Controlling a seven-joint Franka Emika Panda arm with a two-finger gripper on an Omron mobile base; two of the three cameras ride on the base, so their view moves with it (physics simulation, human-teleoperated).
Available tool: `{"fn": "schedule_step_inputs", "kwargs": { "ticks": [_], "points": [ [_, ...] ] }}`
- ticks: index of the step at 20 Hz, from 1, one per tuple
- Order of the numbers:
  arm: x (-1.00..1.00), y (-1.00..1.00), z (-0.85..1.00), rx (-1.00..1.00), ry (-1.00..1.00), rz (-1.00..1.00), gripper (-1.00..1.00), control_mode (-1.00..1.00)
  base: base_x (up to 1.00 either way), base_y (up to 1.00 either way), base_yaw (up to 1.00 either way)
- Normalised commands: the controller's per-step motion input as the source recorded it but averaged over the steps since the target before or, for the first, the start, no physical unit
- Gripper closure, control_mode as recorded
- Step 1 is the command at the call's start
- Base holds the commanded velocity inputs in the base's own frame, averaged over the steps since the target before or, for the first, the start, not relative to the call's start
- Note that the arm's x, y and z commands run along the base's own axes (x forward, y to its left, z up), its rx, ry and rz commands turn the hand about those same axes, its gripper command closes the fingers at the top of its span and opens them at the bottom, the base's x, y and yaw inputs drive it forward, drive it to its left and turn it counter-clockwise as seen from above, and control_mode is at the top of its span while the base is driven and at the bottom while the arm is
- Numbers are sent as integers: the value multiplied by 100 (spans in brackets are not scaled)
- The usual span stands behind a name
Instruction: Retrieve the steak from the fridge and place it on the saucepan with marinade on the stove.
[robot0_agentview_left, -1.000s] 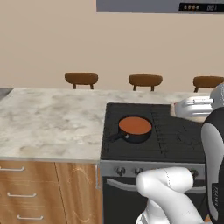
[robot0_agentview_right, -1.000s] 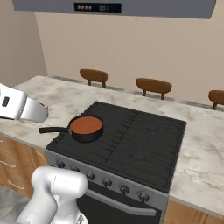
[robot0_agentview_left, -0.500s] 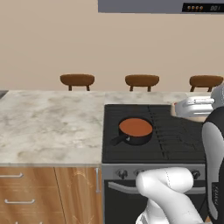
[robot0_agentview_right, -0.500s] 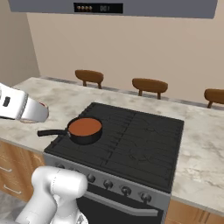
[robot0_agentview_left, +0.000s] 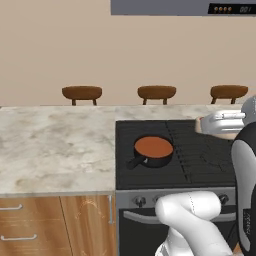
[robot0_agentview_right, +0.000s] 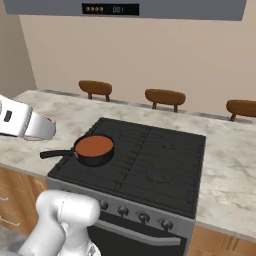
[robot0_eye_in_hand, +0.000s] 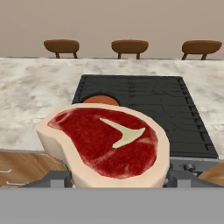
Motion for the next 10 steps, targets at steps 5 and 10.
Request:
{"fn": "schedule_step_inputs", "kwargs": {
  "ticks": [5, 10],
  "points": [
    [0, 0, 0, 0, 0, 0, 100, 100, 44, 7, -23],
    [0, 0, 0, 0, 0, 0, 100, 100, 35, 15, -25]
  ]
}}
